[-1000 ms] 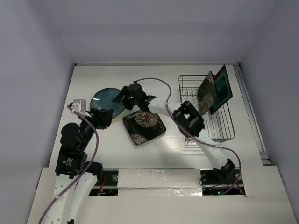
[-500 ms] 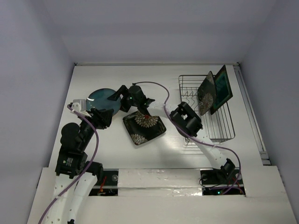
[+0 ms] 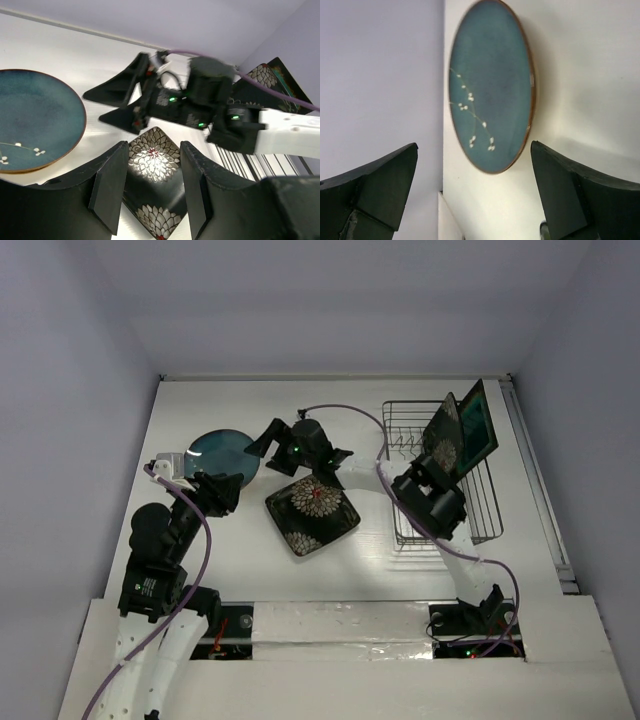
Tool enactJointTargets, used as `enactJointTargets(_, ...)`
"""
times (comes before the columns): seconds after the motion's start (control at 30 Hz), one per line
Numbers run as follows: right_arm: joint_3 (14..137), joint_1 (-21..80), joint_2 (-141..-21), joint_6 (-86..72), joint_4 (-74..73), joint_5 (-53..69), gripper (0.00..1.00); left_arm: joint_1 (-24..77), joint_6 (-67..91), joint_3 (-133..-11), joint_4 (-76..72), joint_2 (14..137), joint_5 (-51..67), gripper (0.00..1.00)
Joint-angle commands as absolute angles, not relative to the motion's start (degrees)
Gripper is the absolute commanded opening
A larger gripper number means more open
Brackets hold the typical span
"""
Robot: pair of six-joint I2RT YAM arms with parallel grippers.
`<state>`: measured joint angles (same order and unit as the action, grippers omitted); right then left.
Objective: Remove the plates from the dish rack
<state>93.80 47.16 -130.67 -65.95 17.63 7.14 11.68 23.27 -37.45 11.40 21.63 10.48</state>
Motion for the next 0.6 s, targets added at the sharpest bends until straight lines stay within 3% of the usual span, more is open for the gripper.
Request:
enactJointTargets(0.0,90.10,46.32,-122.10,-59.86,19.16,2.03,1.00,12.04,23.55,-38.23,8.61,21.62,10.72,0.42)
enactJointTargets(0.1,83.69,45.70,-117.44,-56.96,19.34,0.36,0.89,12.04,23.55,-38.23,8.70,21.62,10.81,0.42)
enactJointTargets(0.13,80.02,45.18,-113.16,-54.08,19.25,-0.17,0.74,12.04,23.55,-38.23,8.70,21.53,10.81,0.42)
enactJointTargets(0.17,78.33,44.65,-110.68,-52.40,18.03,-2.70,0.65,12.04,23.55,-38.23,8.70,21.45,10.72,0.42)
enactJointTargets(0.2,76.66,44.65,-107.78,-50.29,16.54,-4.29,0.46,12.04,23.55,-38.15,8.61,21.53,10.72,0.42)
enactJointTargets(0.23,75.07,44.65,-101.49,-45.40,14.61,-6.39,0.16,12.04,23.55,-38.23,8.70,21.36,10.81,0.42)
enactJointTargets(0.27,72.10,44.13,-98.21,-42.83,10.15,-8.42,0.10,12.04,23.55,-38.23,8.70,21.36,10.81,0.42)
enactJointTargets(0.33,69.53,42.20,-91.79,-37.64,4.51,-15.09,0.00,12.04,23.55,-38.23,8.61,21.36,10.90,0.42)
enactJointTargets(0.4,65.93,38.09,-82.47,-30.61,-3.75,-19.22,0.00,12.04,23.55,-38.14,8.53,21.27,11.07,0.41)
enactJointTargets(0.43,64.87,36.32,-79.48,-26.93,-6.48,-20.20,0.00,12.04,23.38,-38.14,8.53,21.36,11.51,0.37)
enactJointTargets(0.5,63.55,30.80,-69.74,-22.18,-16.91,-21.70,0.00,12.04,23.47,-38.06,8.35,21.36,11.69,0.15)
enactJointTargets(0.53,63.81,29.46,-69.70,-22.15,-16.96,-22.58,0.00,12.04,23.47,-38.06,8.35,21.36,11.52,0.15)
enactJointTargets(0.57,64.33,28.31,-68.22,-20.15,-22.18,-24.07,0.00,12.04,23.47,-38.06,8.44,21.62,11.17,0.07)
